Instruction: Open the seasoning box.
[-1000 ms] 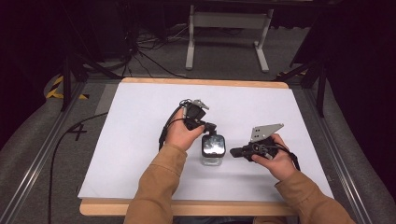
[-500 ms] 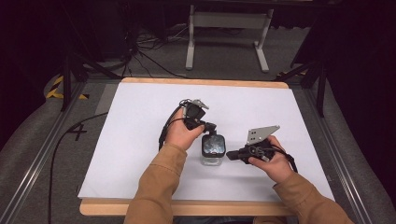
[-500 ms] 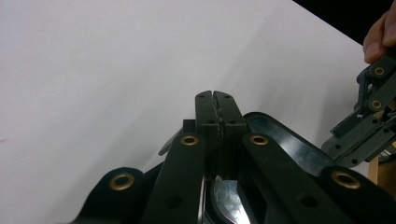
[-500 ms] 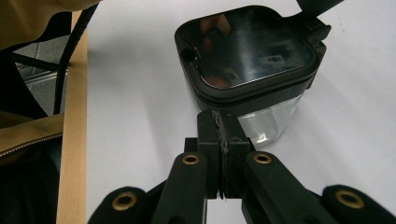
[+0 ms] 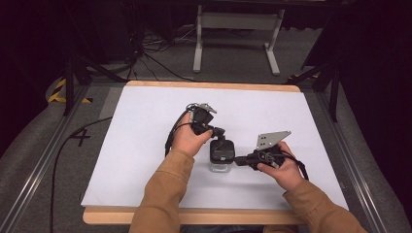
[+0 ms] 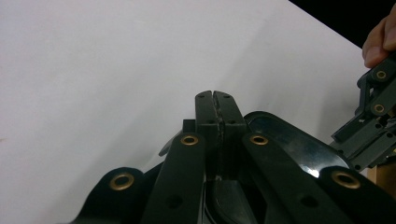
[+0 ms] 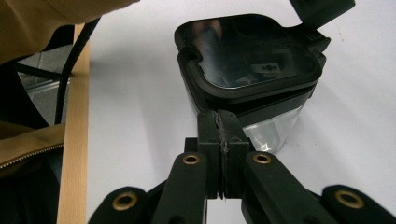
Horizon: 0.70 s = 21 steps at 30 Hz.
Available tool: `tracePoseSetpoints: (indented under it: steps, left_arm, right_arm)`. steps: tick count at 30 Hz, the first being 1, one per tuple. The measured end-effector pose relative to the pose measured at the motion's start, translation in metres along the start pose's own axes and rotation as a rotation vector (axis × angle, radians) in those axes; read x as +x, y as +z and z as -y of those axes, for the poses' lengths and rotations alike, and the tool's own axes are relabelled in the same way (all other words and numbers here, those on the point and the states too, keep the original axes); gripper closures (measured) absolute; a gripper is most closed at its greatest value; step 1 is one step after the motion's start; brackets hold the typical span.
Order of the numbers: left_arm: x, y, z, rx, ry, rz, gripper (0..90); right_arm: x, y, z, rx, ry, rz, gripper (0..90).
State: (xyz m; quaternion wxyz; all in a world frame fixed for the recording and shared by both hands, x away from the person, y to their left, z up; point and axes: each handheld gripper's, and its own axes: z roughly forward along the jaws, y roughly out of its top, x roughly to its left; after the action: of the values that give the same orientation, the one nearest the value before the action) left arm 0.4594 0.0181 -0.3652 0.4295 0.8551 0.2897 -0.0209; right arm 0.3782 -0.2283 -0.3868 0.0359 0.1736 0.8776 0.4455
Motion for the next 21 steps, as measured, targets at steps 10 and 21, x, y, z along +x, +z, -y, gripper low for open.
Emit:
tracePoseSetpoints:
  steps: [10, 21]
  left_arm:
    - [-0.002, 0.0, 0.0, 0.0, 0.008, -0.006, 88.0]
    - [-0.023, -0.046, 0.013, -0.058, 0.049, -0.063, 86.0]
  right_arm:
    - [0.0, -0.001, -0.002, -0.067, 0.009, 0.005, 90.0]
    - [-0.001, -0.001, -0.004, -0.076, 0.007, 0.005, 90.0]
